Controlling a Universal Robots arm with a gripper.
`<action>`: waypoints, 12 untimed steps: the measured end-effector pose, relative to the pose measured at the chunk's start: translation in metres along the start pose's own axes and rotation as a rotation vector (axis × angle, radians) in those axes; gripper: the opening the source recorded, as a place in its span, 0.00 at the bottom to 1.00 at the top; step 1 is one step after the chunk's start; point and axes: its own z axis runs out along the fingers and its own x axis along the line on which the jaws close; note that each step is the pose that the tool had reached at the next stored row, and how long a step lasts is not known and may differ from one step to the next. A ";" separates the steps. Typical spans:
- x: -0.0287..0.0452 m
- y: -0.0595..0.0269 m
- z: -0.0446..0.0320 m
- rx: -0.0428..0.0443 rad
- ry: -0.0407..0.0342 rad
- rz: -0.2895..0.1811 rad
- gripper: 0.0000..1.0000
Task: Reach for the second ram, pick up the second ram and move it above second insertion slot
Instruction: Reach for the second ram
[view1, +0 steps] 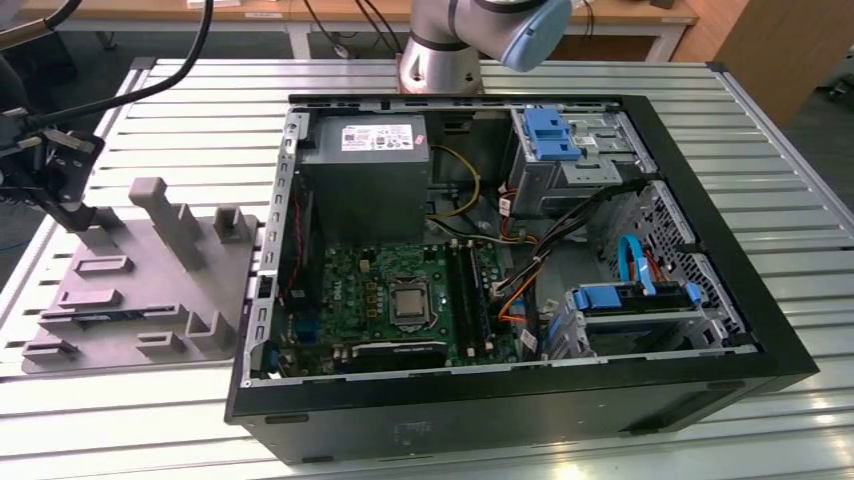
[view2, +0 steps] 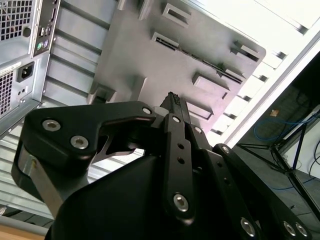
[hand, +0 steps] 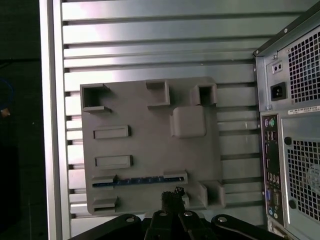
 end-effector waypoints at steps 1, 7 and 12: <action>0.0004 -0.0003 0.0014 -0.0001 -0.0001 0.000 0.11; 0.0052 -0.0017 0.0093 0.0000 0.0001 0.000 0.11; 0.0129 -0.0026 0.0155 -0.0001 -0.0001 0.000 0.11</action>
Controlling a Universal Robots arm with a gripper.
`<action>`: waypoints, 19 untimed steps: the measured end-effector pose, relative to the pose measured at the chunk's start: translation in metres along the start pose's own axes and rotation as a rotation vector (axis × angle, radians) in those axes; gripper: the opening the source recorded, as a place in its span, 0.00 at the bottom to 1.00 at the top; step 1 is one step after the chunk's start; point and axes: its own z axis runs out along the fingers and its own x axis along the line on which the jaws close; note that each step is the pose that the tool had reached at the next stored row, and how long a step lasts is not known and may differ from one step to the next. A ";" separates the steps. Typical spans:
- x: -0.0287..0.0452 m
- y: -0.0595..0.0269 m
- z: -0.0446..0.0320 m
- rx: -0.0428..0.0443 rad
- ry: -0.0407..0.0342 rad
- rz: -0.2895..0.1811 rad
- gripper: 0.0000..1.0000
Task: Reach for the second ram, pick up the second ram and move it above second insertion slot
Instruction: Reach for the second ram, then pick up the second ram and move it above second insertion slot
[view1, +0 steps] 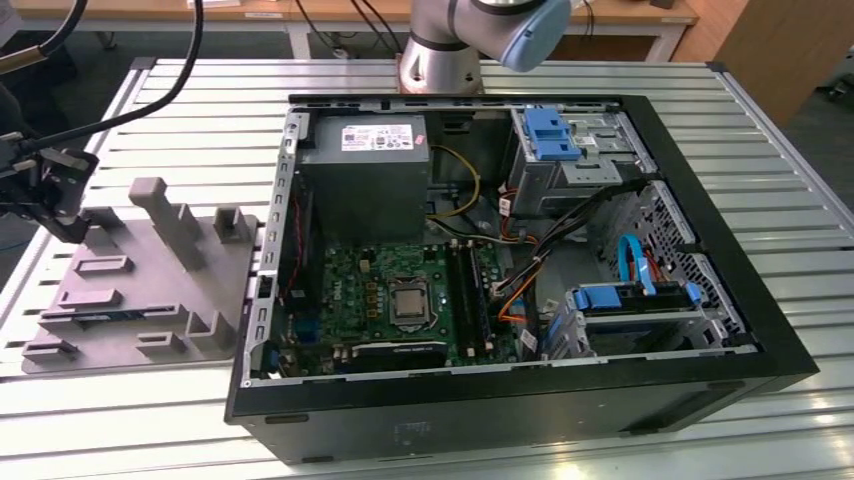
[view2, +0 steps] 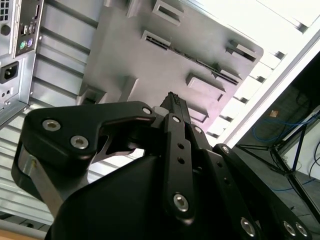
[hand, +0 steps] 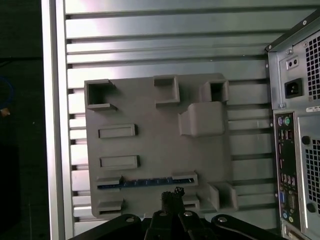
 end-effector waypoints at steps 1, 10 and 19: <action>0.0014 -0.0002 0.0012 0.0001 0.0000 0.000 0.11; 0.0080 -0.0012 0.0120 0.0000 -0.0001 0.000 0.11; 0.0082 -0.0012 0.0131 0.0001 0.0001 0.000 0.11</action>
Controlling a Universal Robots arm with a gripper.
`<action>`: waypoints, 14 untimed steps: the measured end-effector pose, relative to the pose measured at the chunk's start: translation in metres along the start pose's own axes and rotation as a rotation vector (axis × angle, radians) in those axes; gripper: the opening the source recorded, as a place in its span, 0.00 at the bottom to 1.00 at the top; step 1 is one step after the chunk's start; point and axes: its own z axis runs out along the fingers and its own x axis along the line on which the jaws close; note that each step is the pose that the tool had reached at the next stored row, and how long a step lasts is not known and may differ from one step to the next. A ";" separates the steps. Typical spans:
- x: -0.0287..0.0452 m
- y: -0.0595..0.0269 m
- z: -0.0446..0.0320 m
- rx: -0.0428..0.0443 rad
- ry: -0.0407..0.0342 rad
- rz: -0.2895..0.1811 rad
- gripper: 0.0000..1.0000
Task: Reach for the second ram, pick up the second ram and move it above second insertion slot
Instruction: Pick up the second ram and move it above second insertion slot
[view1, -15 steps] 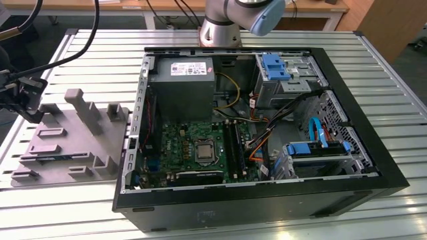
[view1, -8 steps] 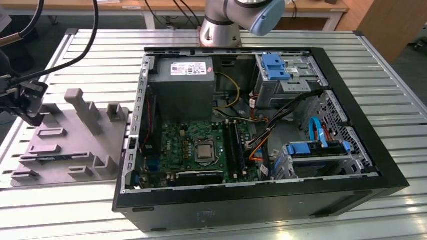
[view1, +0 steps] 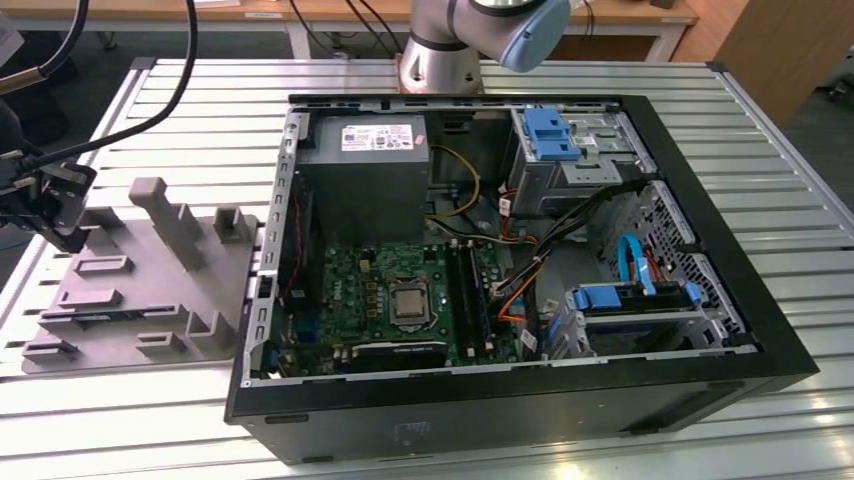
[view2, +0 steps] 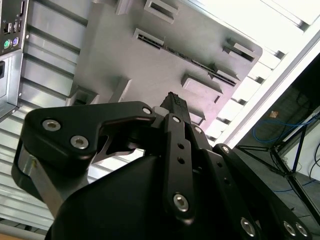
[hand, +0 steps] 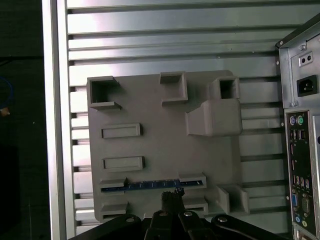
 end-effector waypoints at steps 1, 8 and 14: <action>0.0000 0.0000 0.0000 0.0000 0.0000 0.000 0.11; 0.0000 0.0000 0.0007 -0.0004 0.0003 -0.010 0.11; 0.0001 -0.0001 0.0039 -0.0029 0.0049 -0.115 0.11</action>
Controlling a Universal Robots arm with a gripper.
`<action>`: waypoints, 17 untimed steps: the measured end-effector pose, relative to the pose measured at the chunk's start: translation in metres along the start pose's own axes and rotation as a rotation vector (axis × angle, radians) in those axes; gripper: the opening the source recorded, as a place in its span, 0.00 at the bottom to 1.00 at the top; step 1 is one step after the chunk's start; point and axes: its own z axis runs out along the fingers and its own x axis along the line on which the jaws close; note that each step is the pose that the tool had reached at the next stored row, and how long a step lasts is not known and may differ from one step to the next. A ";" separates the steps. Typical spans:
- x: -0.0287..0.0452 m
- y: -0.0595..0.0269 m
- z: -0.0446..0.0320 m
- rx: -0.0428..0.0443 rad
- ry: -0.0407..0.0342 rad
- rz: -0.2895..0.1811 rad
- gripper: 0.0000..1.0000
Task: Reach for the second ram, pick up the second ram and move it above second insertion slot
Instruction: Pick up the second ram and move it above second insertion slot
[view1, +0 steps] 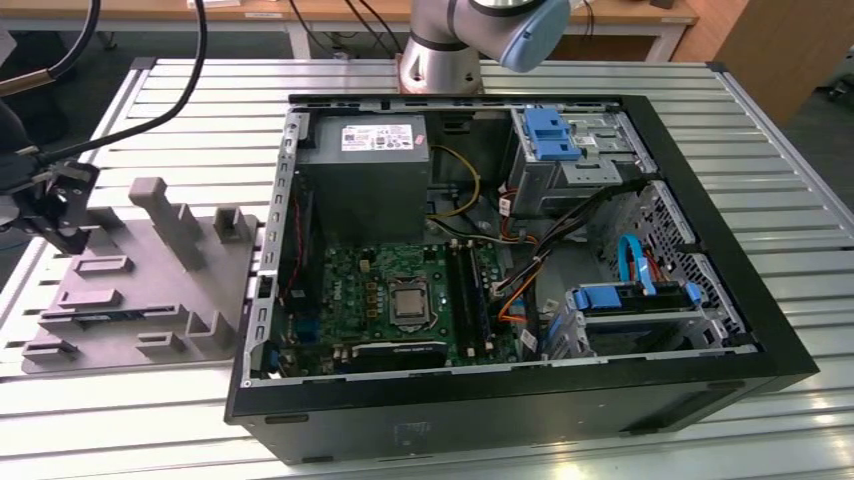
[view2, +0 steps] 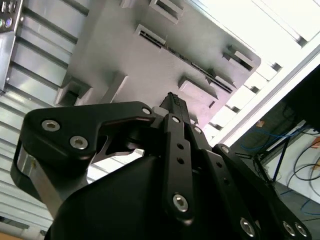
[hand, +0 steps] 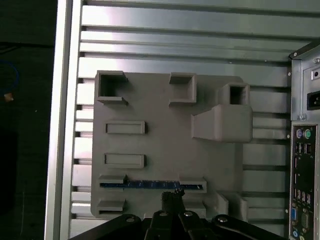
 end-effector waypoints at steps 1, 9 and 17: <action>0.0000 -0.0001 0.0007 -0.0003 0.0009 -0.018 0.11; 0.0001 -0.0003 0.0062 -0.0039 0.0074 -0.163 0.11; 0.0002 -0.0005 0.0112 -0.0075 0.0138 -0.308 0.11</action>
